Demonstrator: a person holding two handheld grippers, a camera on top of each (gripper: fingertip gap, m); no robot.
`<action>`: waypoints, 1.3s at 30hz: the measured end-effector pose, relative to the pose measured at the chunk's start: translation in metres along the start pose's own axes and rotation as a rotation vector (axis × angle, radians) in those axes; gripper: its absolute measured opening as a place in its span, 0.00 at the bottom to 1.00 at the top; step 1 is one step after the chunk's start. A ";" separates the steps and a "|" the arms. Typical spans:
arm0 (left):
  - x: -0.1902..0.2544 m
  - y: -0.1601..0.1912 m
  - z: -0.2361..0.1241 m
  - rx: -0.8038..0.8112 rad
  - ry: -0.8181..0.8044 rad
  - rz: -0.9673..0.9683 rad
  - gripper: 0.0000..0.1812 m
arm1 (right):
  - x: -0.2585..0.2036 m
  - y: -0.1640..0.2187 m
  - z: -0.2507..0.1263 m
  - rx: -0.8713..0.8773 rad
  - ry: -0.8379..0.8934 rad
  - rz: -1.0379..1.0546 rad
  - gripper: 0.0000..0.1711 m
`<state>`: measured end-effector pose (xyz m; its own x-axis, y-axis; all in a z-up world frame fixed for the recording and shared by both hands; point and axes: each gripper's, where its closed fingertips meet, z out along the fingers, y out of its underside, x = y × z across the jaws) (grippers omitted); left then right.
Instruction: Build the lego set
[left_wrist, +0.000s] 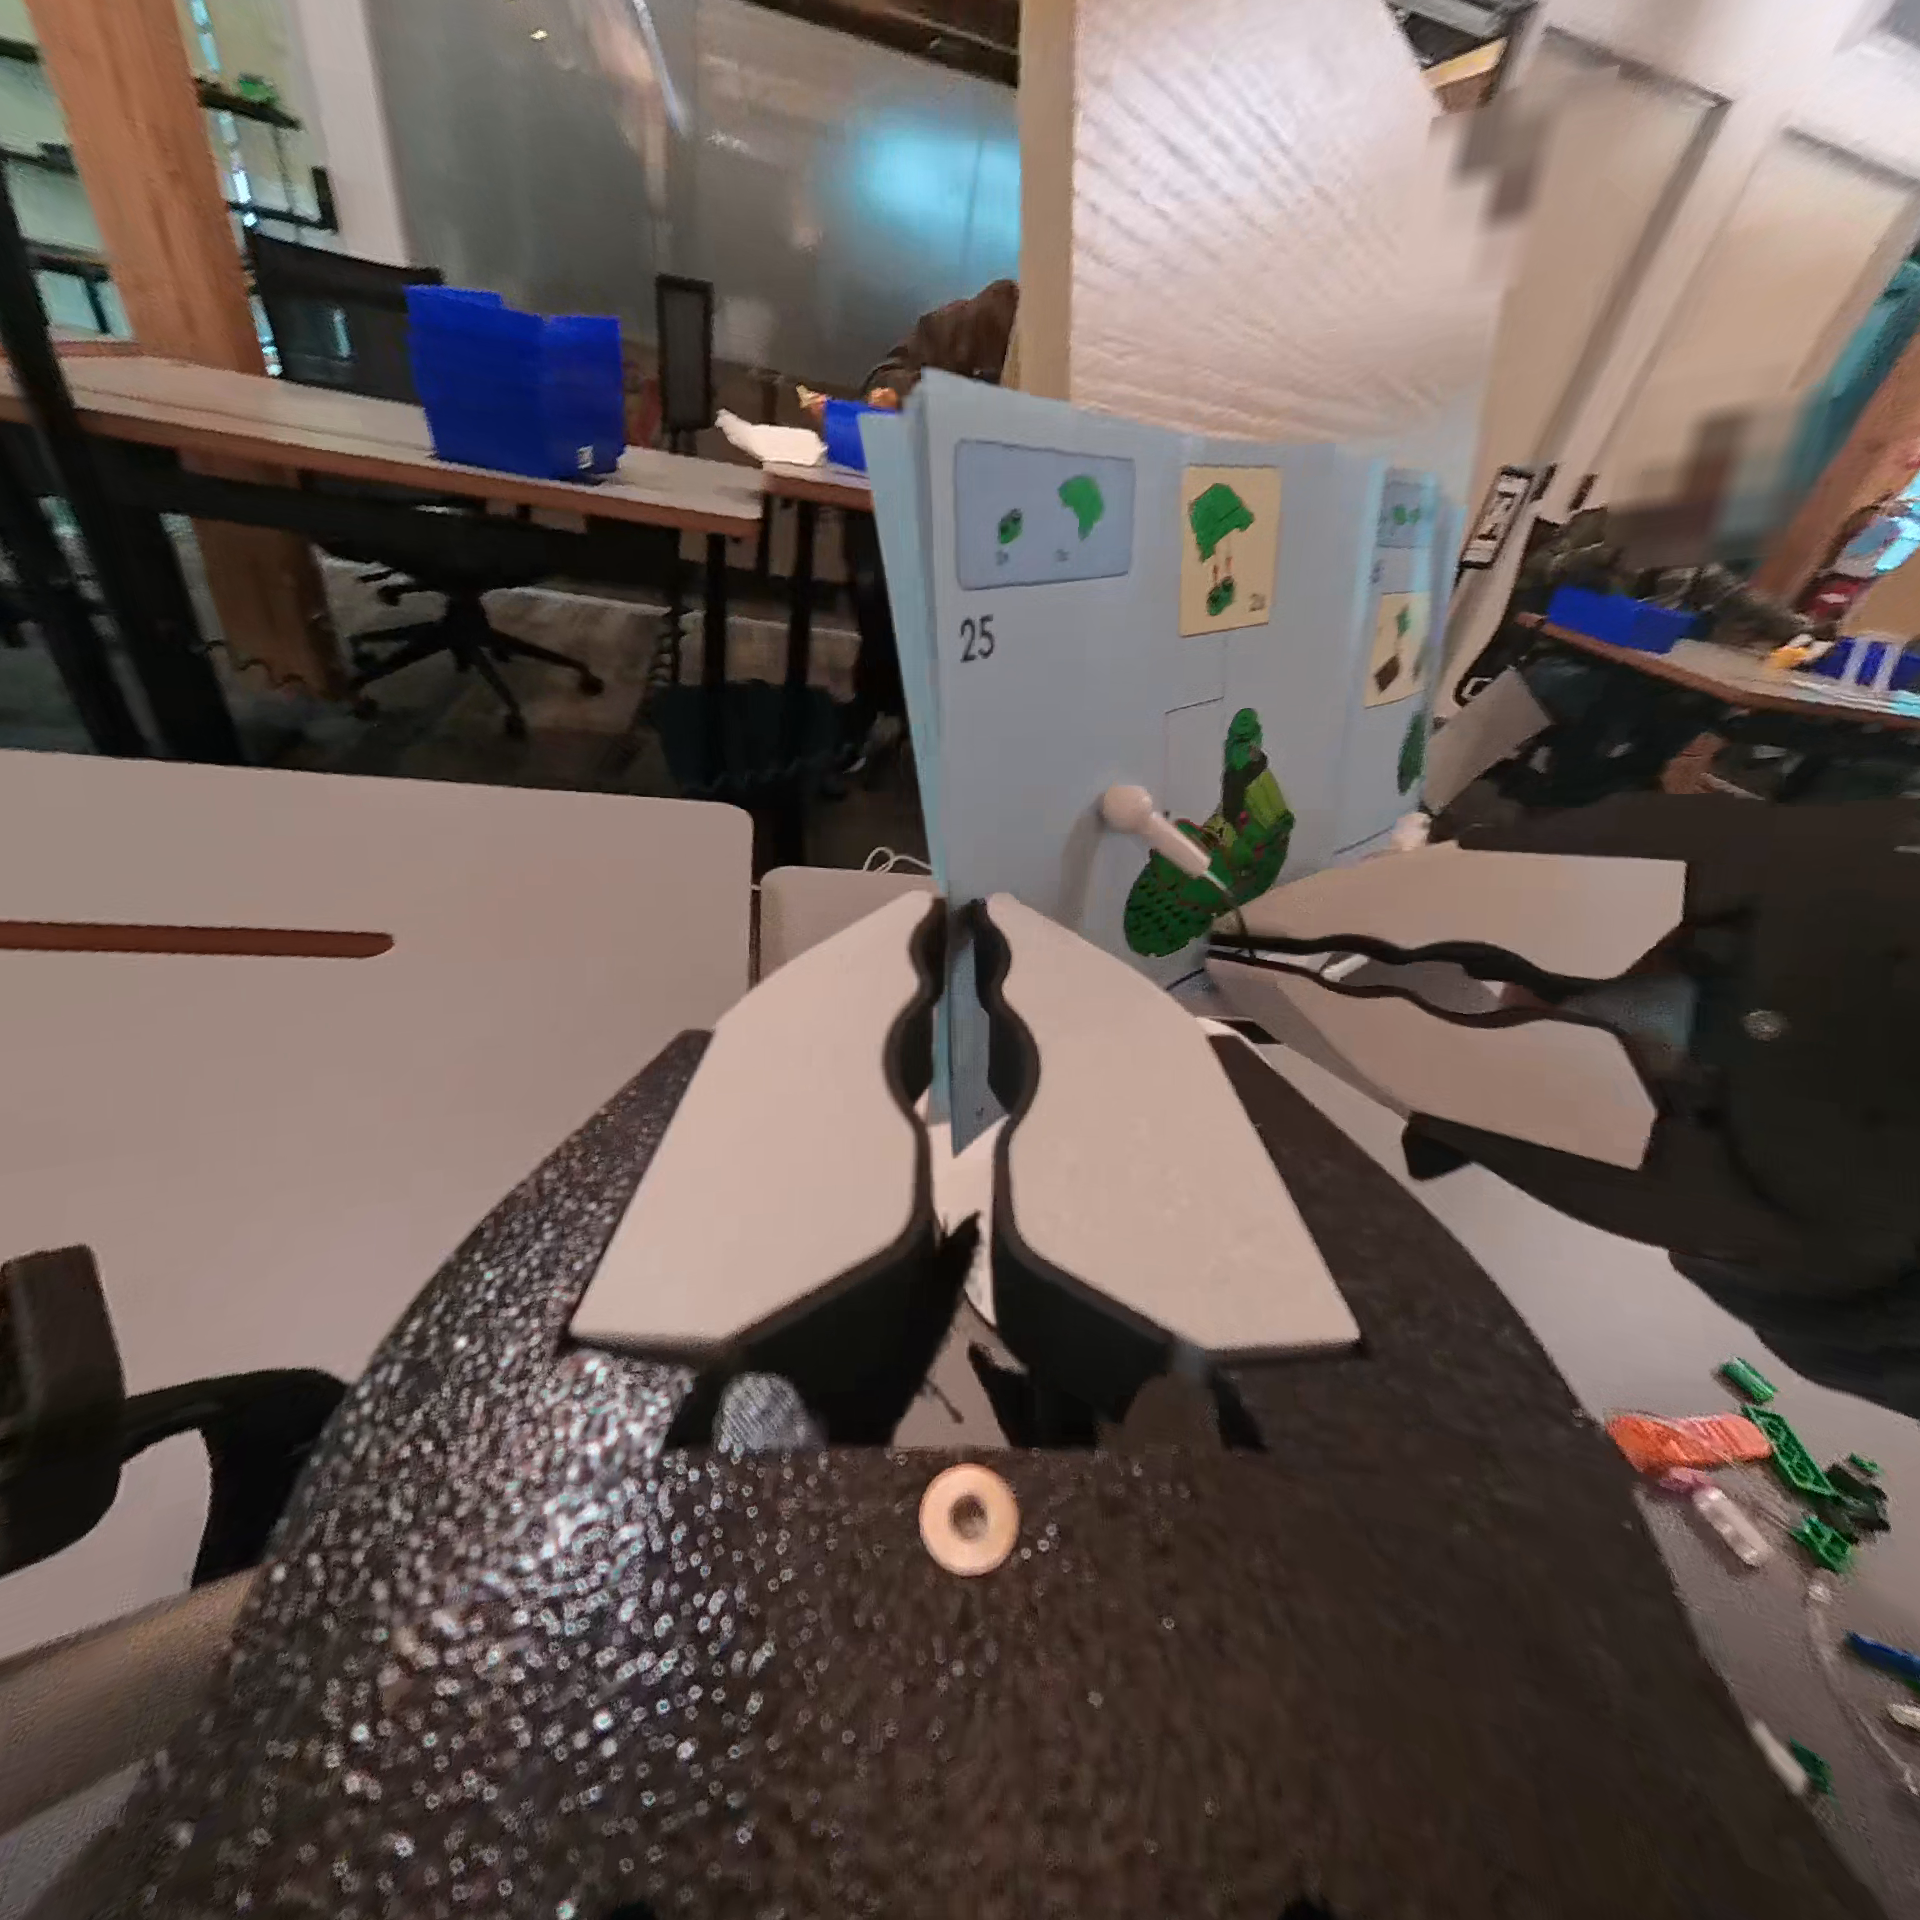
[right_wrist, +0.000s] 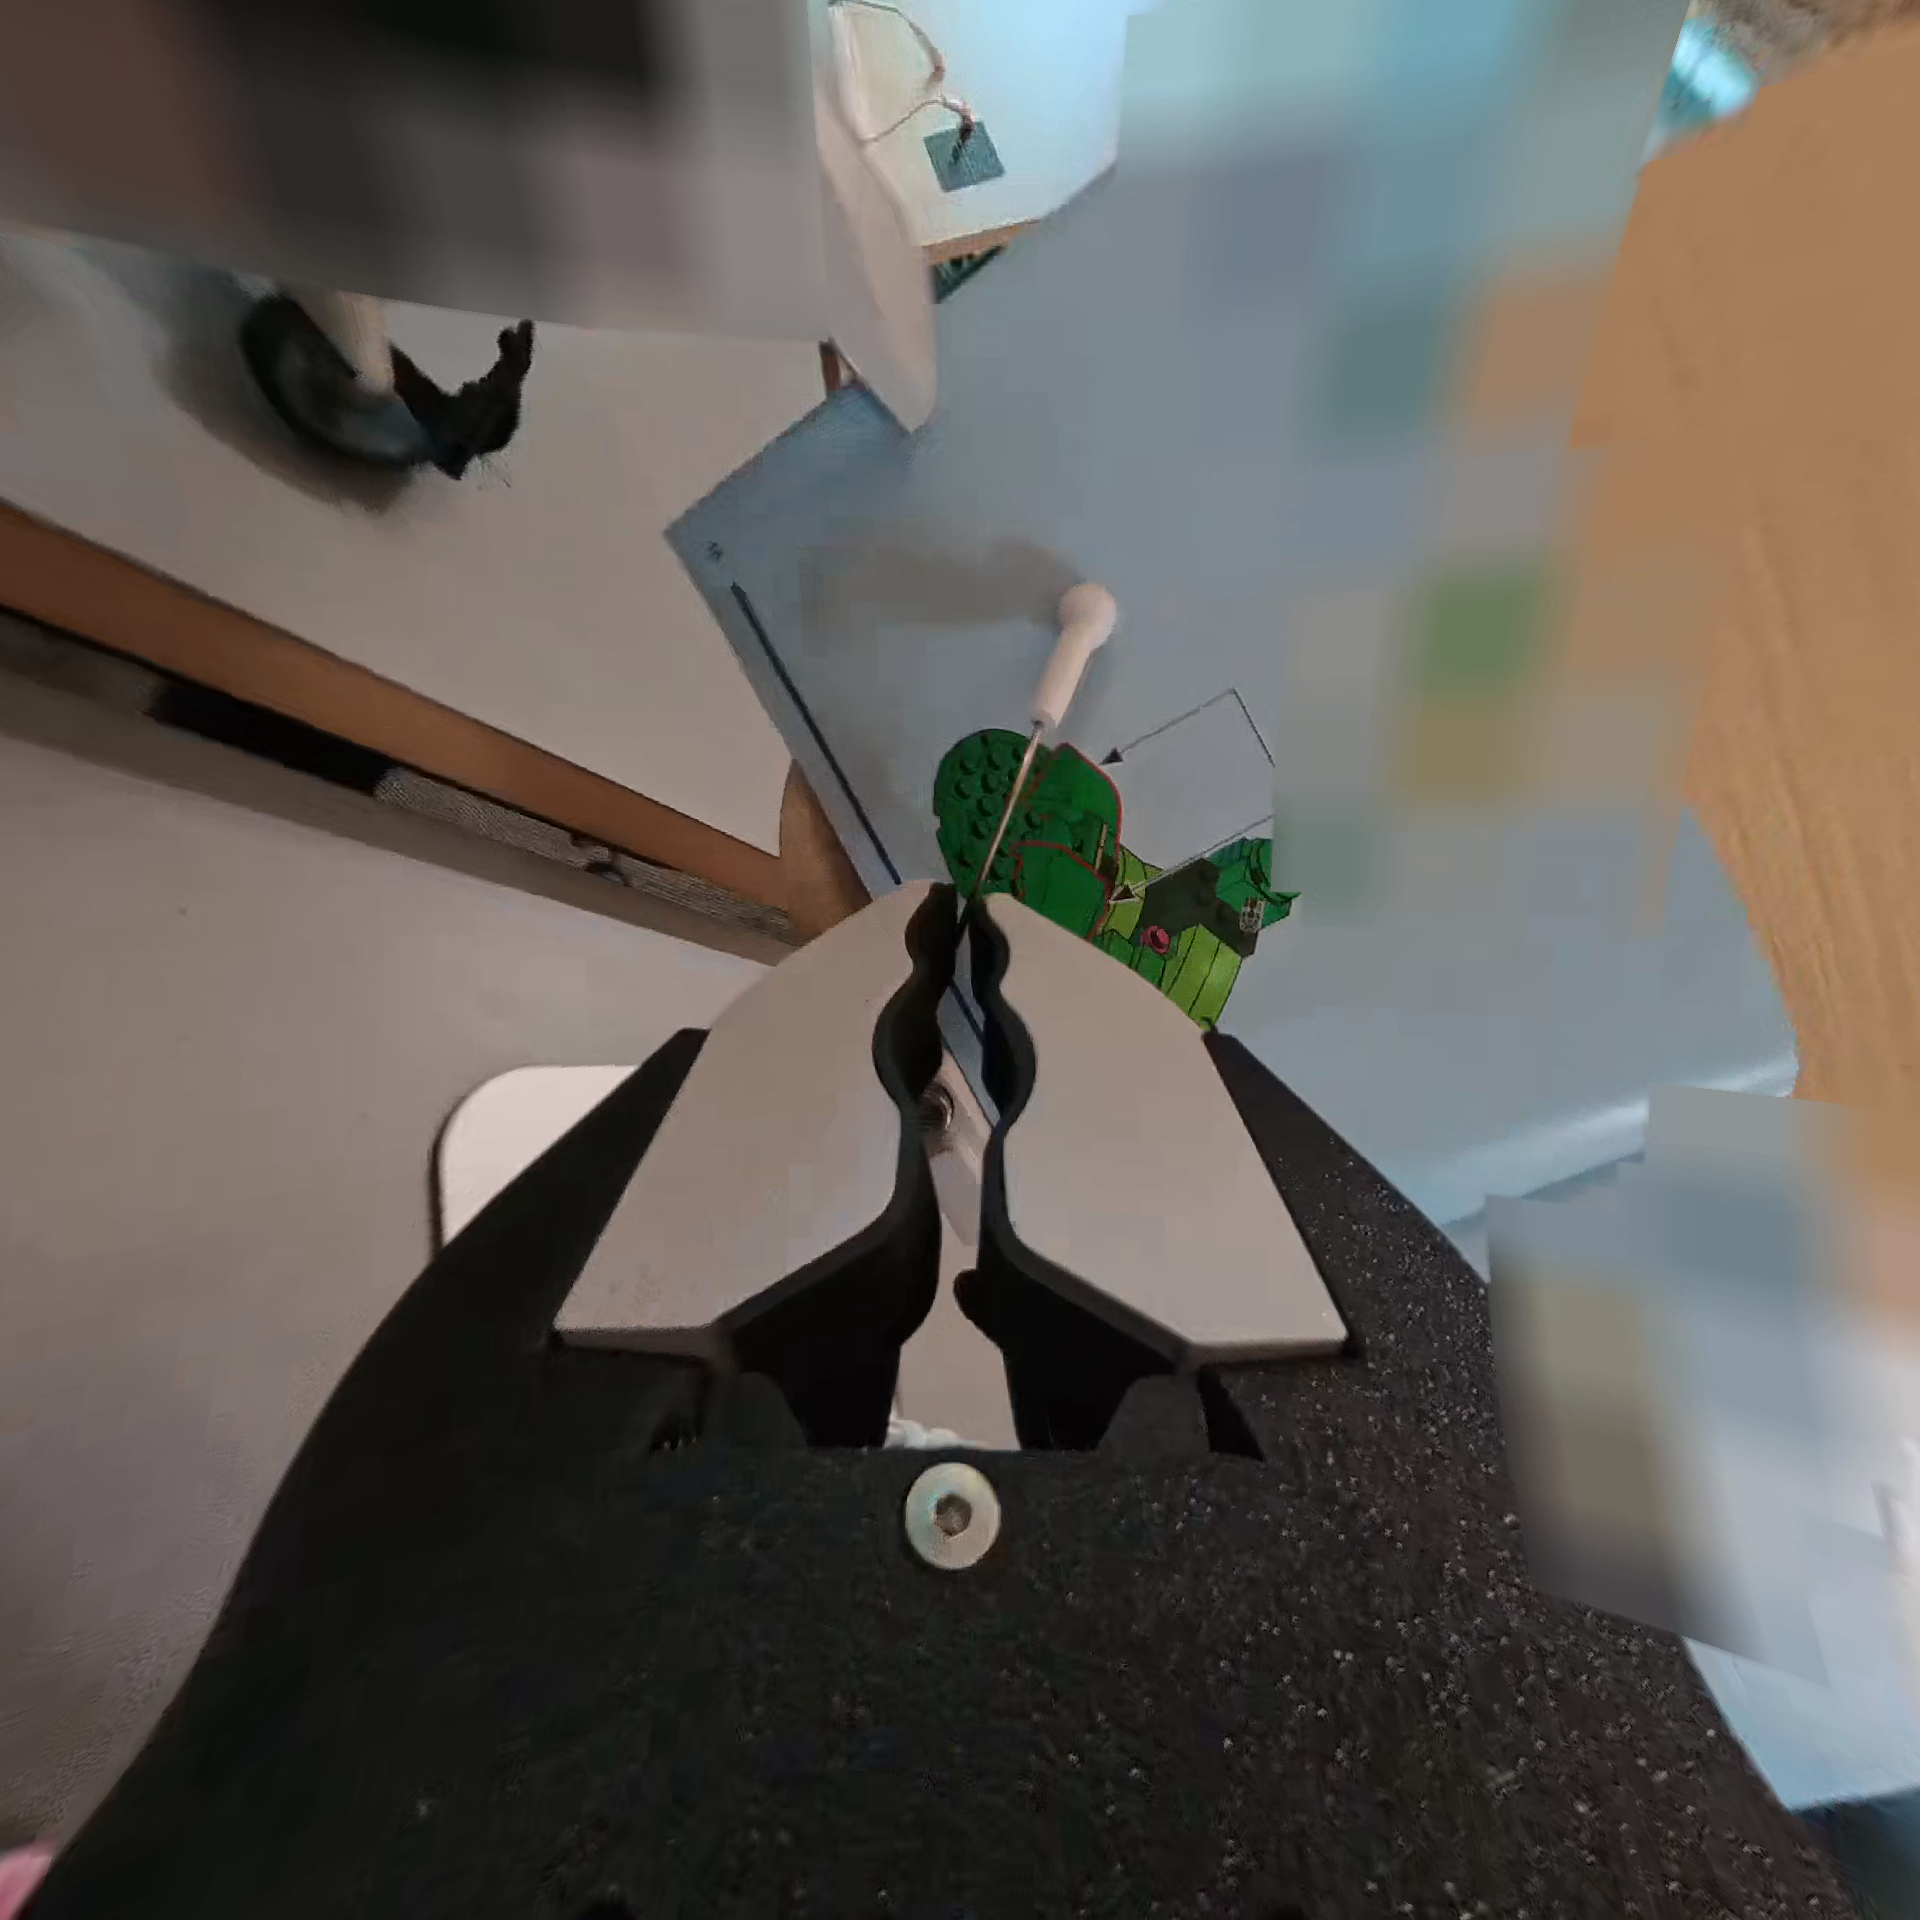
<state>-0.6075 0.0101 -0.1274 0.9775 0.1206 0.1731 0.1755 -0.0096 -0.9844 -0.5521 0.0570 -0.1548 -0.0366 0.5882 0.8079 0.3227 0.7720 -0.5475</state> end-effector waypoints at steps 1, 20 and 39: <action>0.001 0.000 0.000 0.001 0.012 0.014 0.01 | -0.003 -0.001 0.000 0.009 -0.002 -0.072 0.01; -0.005 -0.042 -0.026 0.167 -0.234 0.109 0.19 | 0.078 0.154 -0.108 0.272 0.353 0.760 0.16; 0.021 -0.057 -0.032 0.224 -0.189 0.175 0.16 | 0.126 0.230 -0.093 0.744 0.048 2.031 0.18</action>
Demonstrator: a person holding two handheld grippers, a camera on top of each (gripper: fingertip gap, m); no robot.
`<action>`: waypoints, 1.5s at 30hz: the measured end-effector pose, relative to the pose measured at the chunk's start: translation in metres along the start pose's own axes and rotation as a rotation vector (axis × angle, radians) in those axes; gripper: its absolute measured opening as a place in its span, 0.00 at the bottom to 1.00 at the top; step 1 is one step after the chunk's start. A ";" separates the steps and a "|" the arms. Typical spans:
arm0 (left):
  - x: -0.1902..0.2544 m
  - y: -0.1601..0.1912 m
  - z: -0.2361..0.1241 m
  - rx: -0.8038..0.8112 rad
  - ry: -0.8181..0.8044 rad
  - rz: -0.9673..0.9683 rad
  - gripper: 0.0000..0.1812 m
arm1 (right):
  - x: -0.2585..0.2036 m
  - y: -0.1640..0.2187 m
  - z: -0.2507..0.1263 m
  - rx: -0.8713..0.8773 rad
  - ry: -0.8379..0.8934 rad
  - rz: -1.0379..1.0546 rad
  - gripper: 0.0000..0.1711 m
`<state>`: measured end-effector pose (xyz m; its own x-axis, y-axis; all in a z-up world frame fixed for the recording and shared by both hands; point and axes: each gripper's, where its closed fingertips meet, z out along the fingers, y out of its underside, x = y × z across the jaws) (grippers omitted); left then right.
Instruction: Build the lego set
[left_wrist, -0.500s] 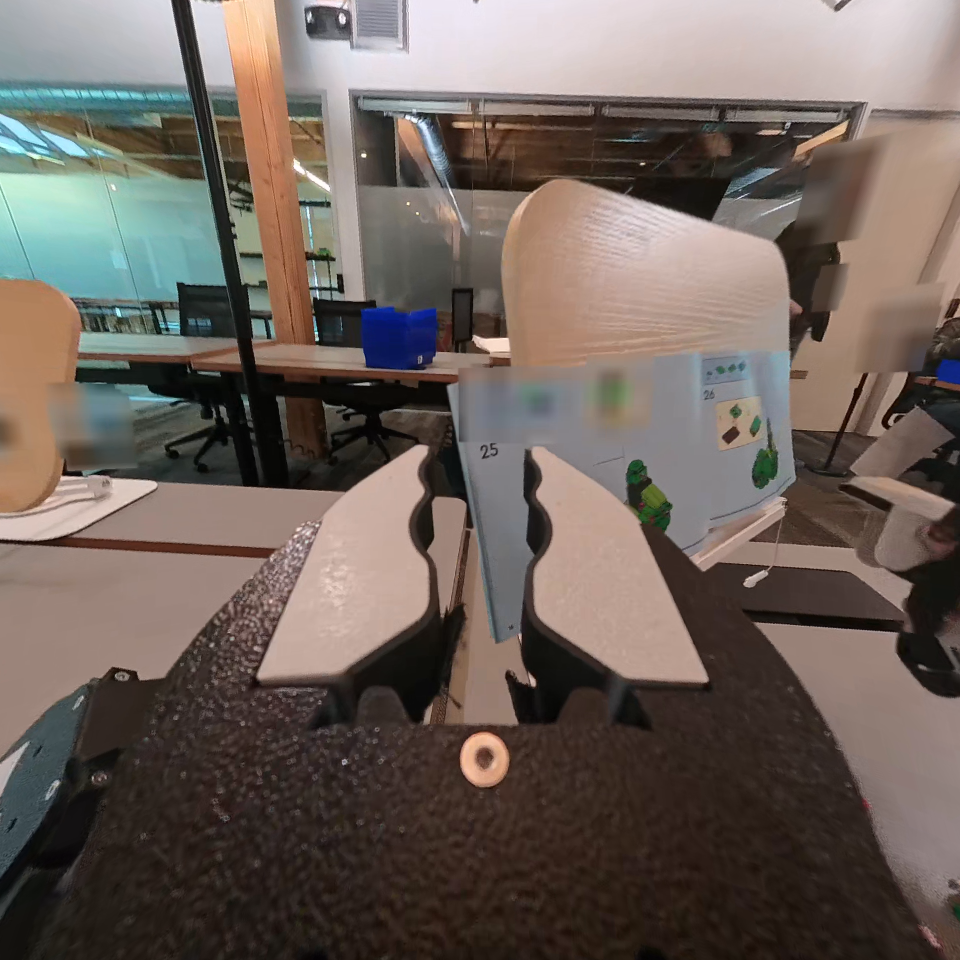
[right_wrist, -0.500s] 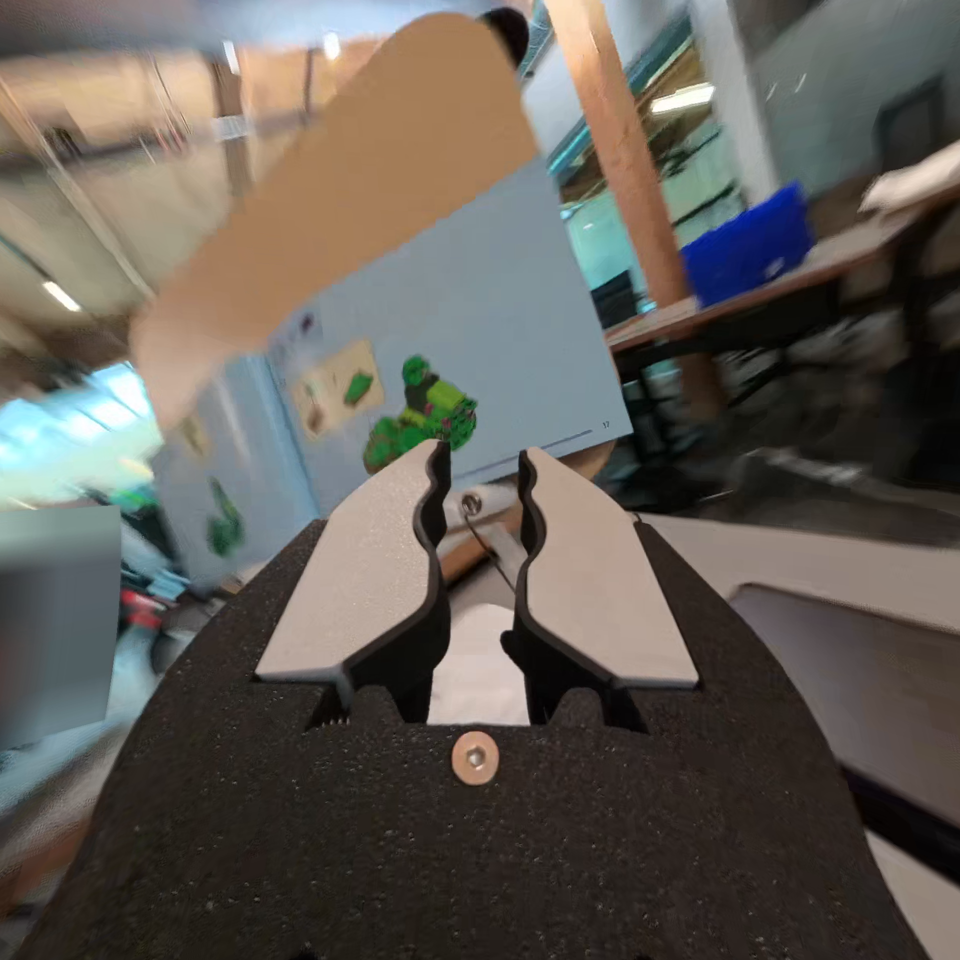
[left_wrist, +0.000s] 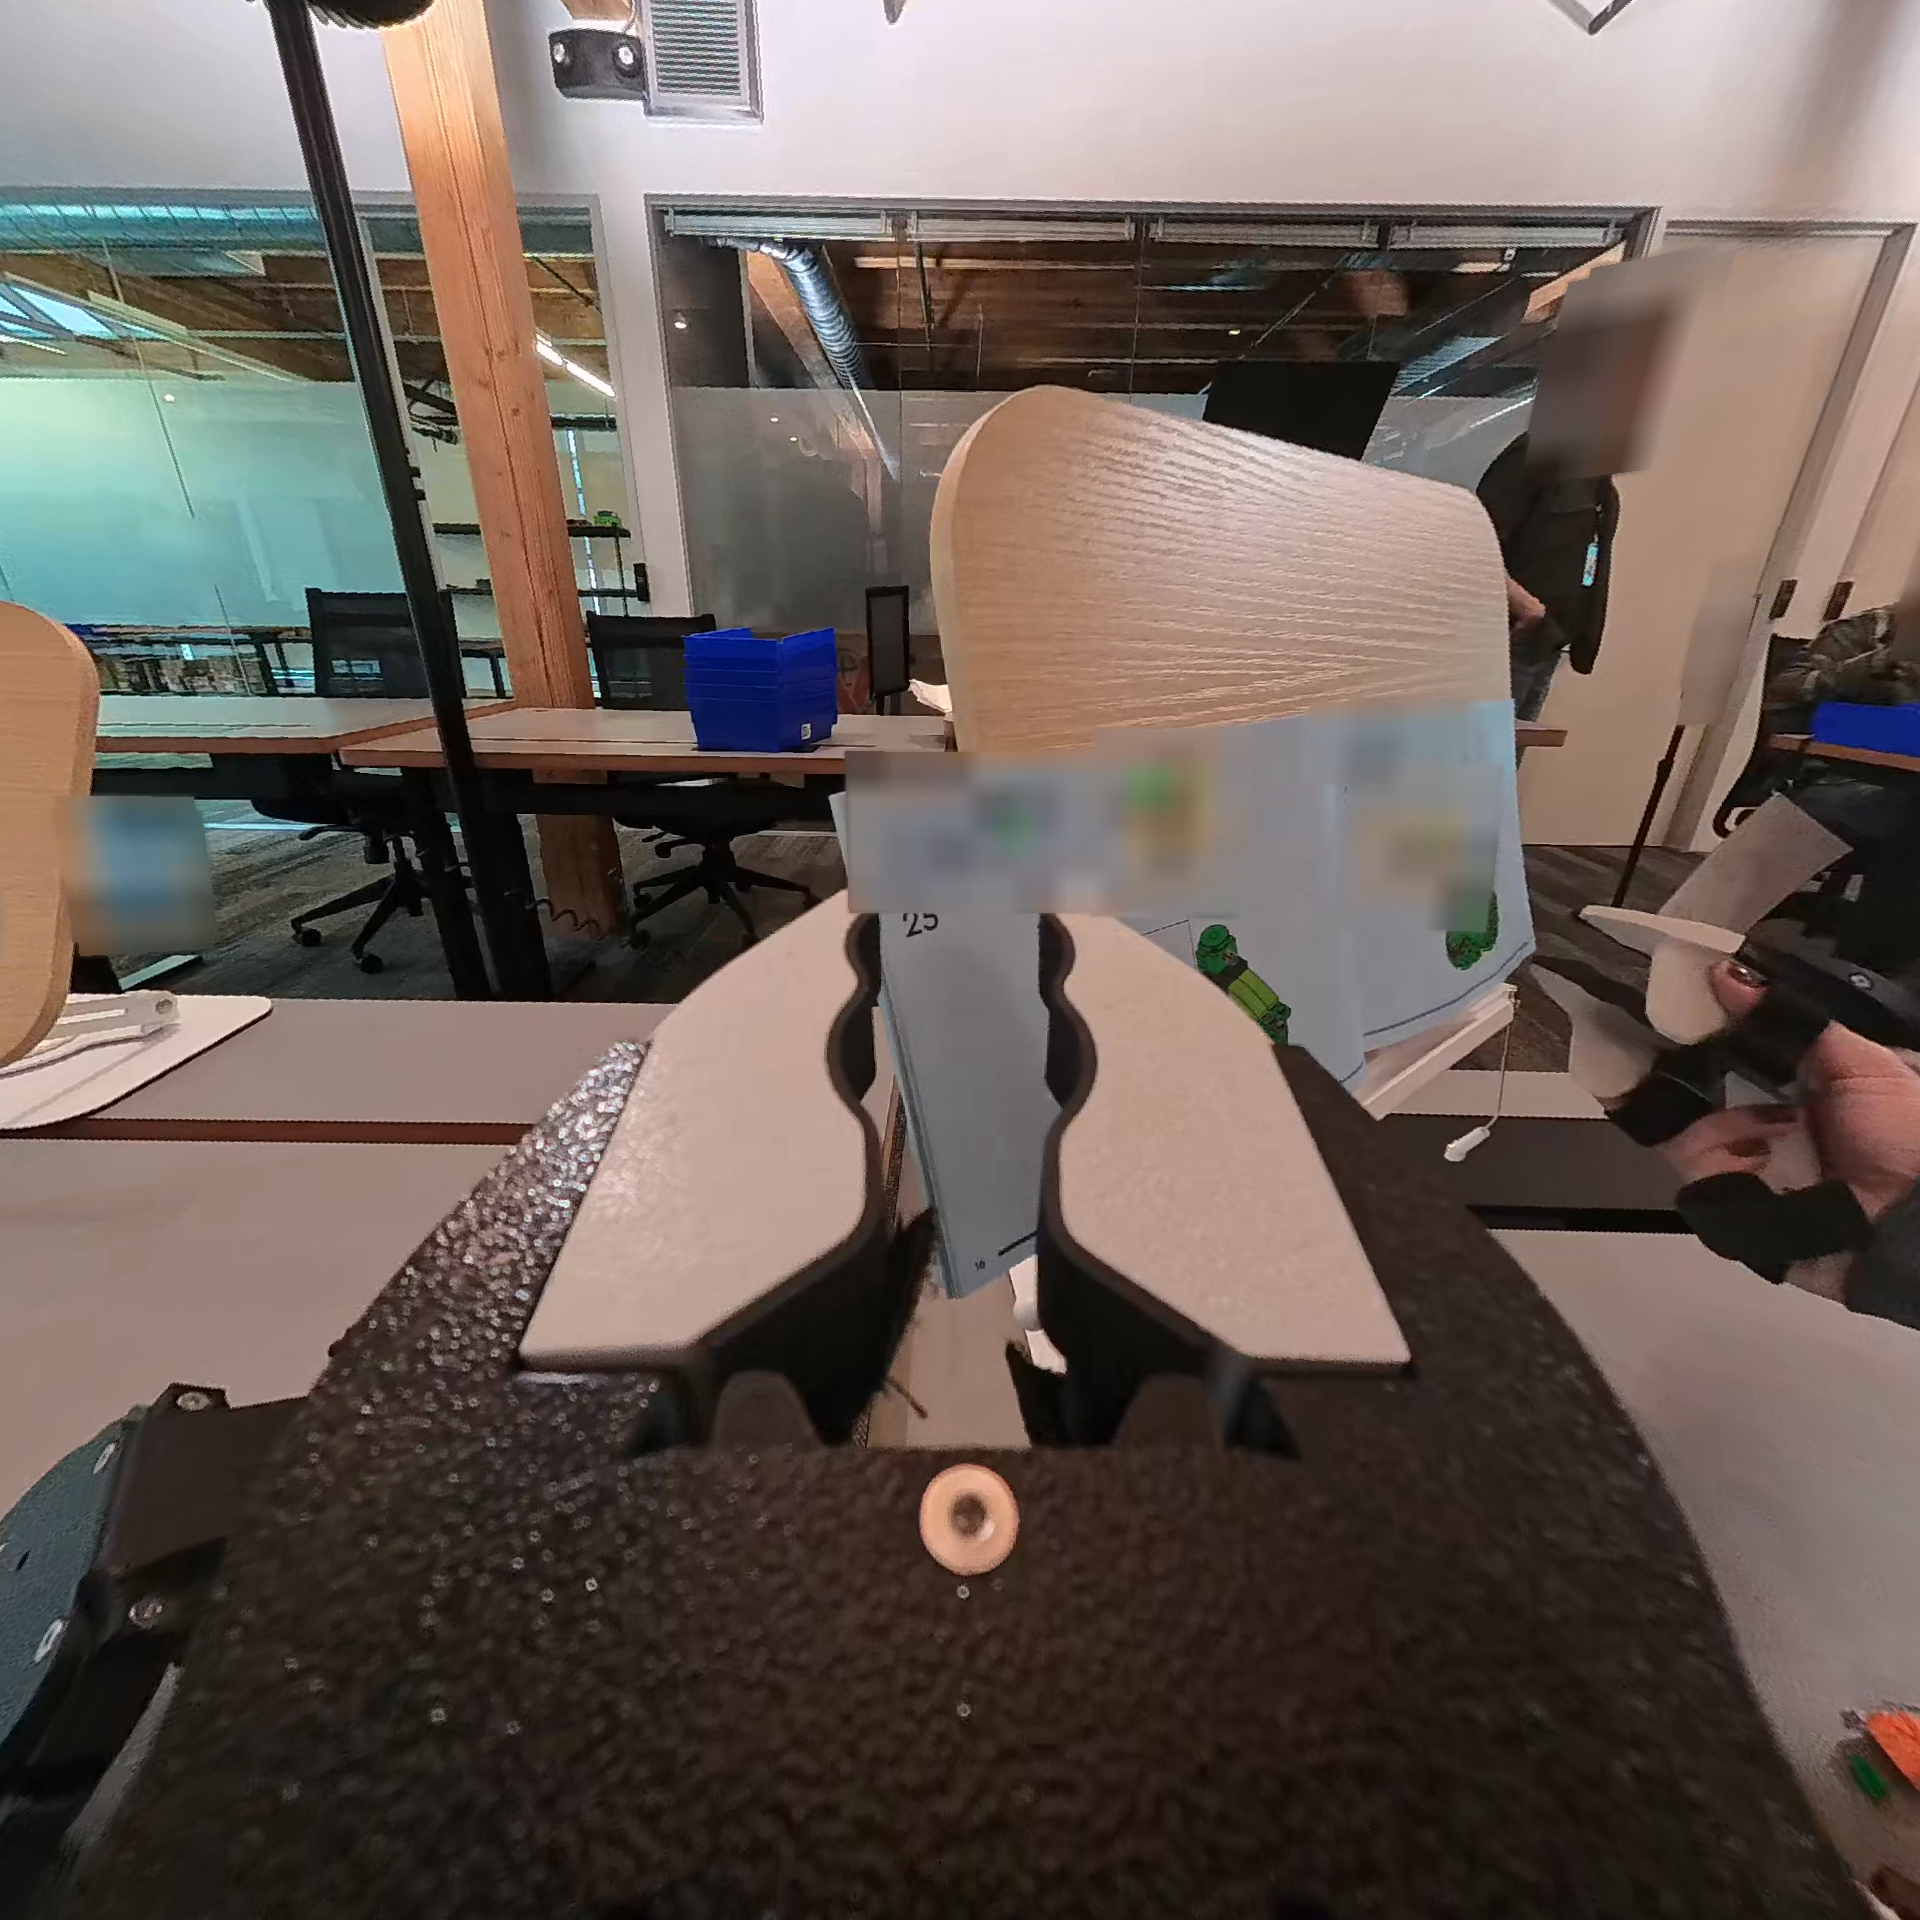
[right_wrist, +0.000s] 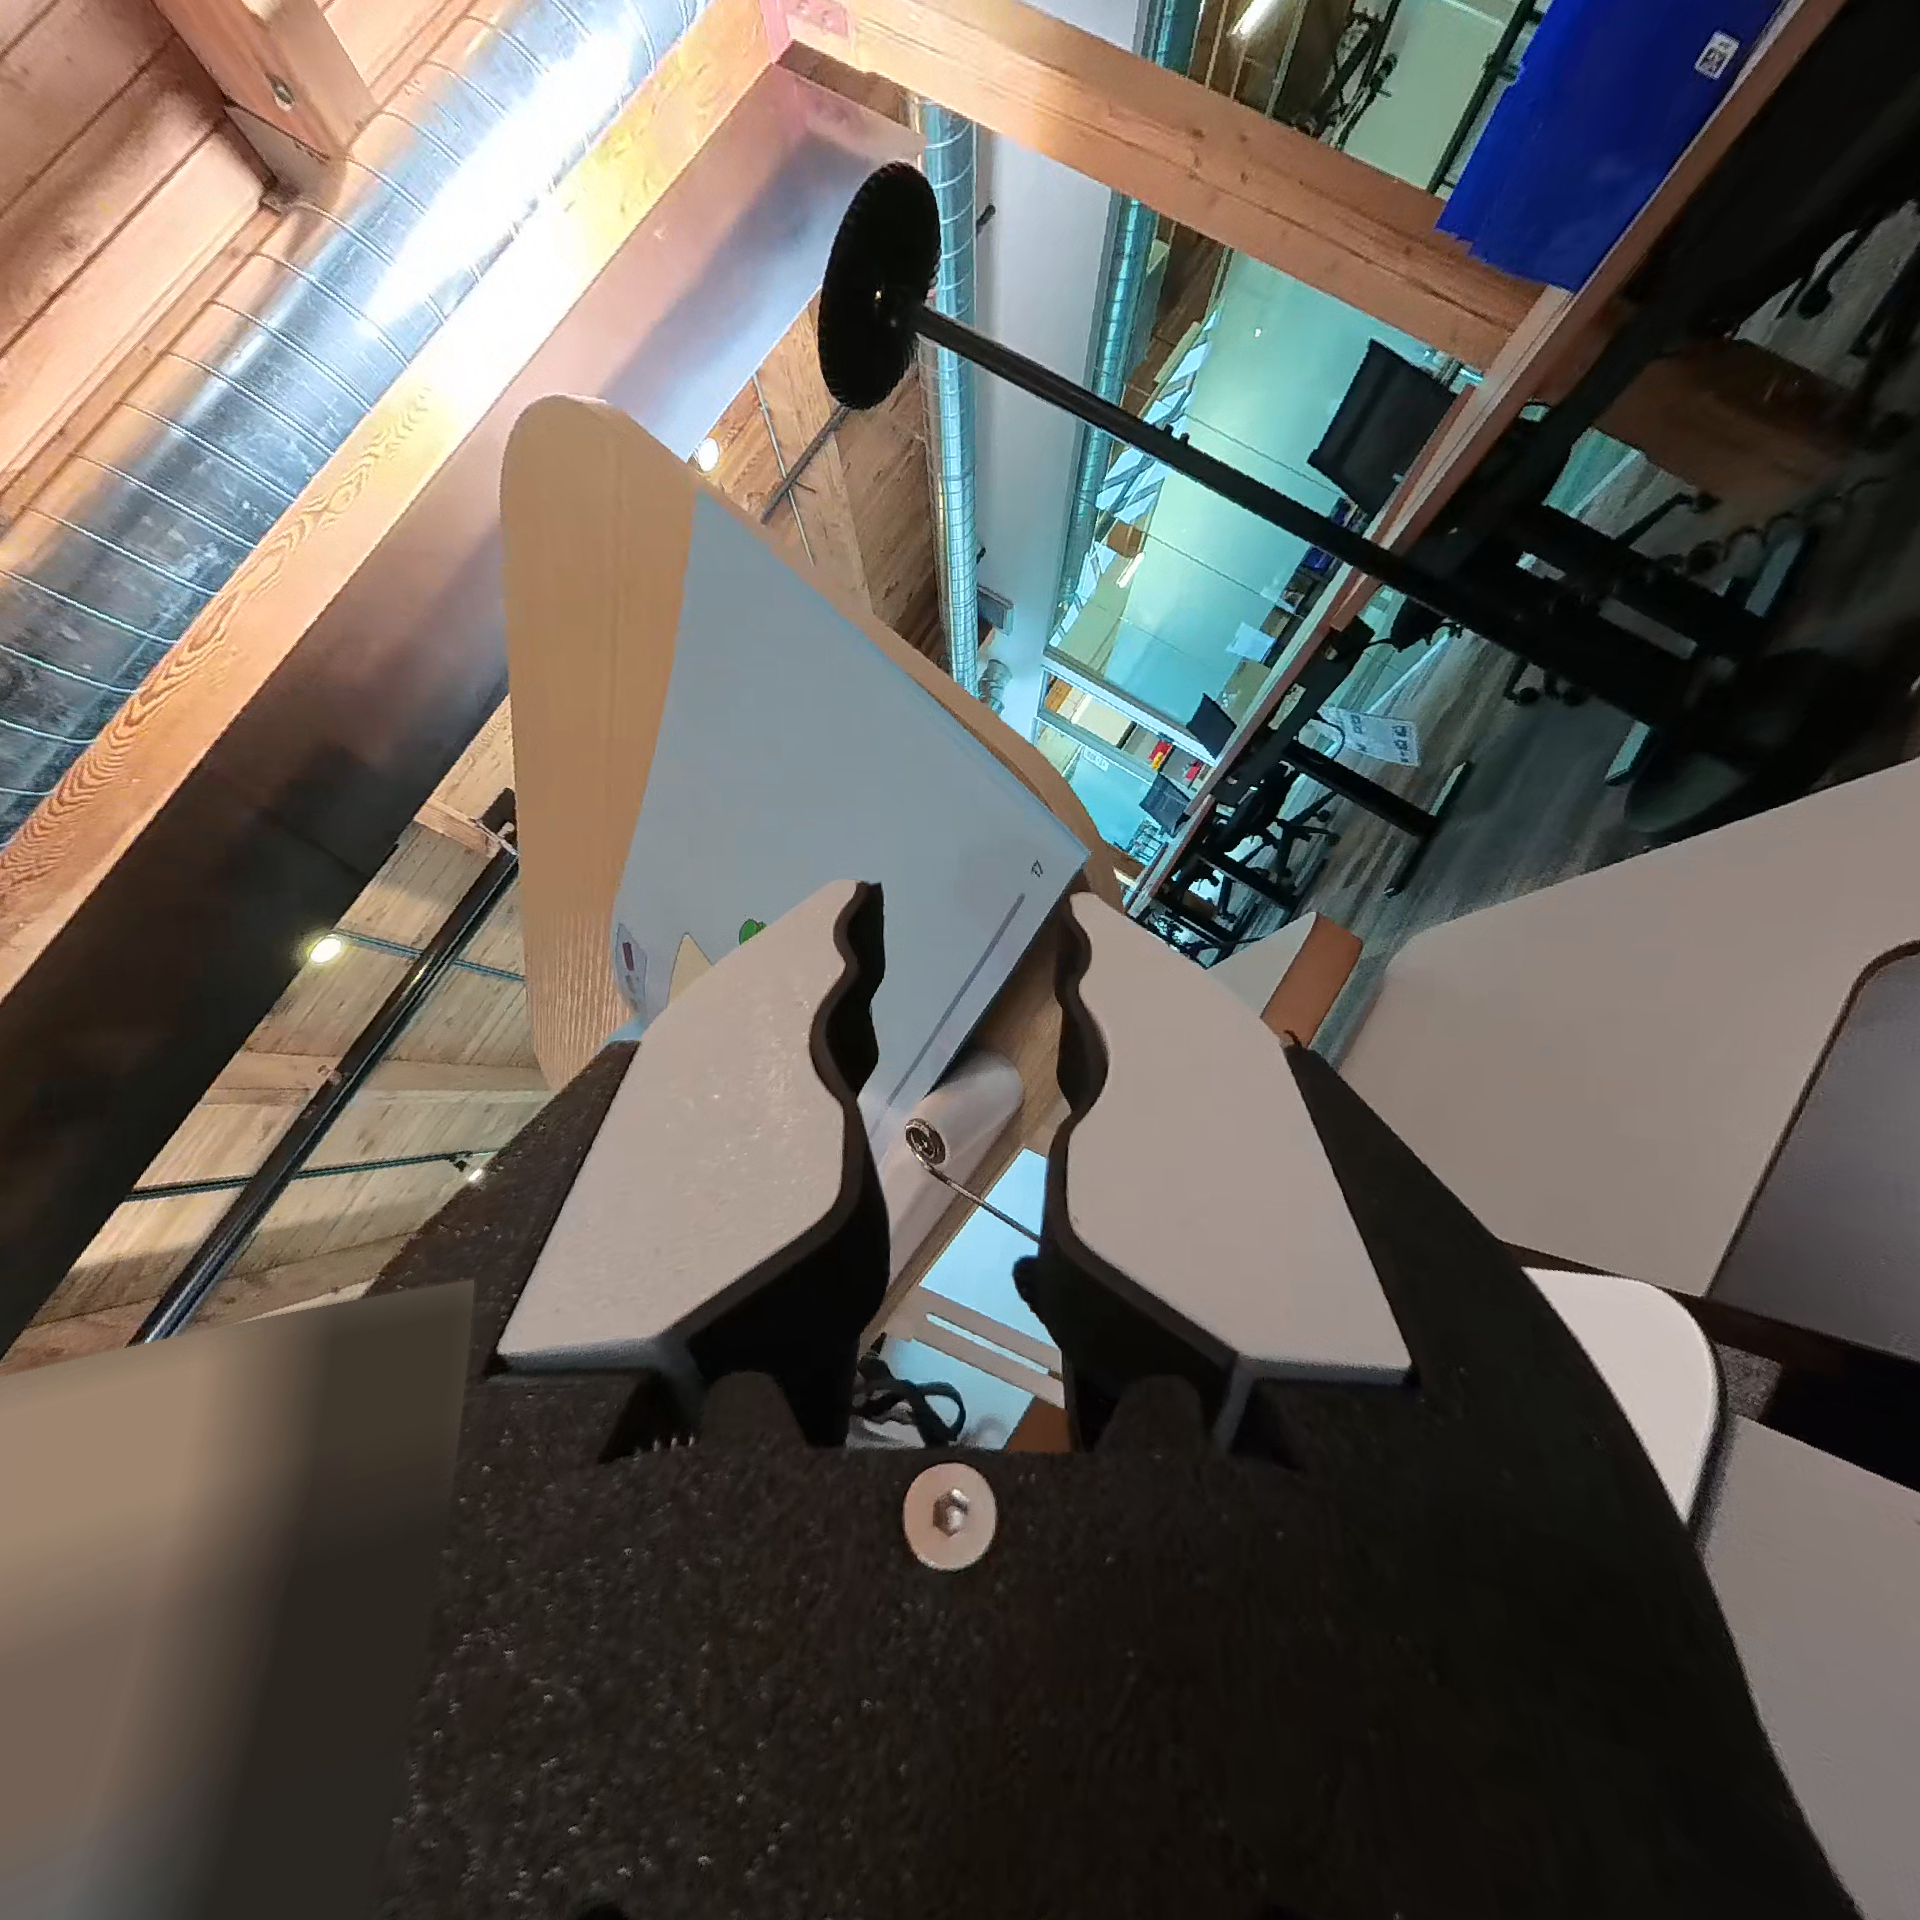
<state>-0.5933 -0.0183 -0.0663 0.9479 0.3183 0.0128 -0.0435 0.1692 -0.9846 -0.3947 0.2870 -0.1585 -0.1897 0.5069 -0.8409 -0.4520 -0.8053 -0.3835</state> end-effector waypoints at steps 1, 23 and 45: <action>0.000 0.000 0.000 -0.001 0.001 -0.001 0.16 | 0.000 -0.001 0.000 0.002 0.005 -0.008 0.17; 0.004 0.006 0.004 -0.029 0.020 0.001 0.15 | -0.001 -0.003 -0.001 0.033 0.073 -0.182 0.11; 0.136 0.016 0.003 -0.015 0.592 0.082 0.13 | -0.128 0.109 -0.016 -0.056 -0.143 -1.688 0.00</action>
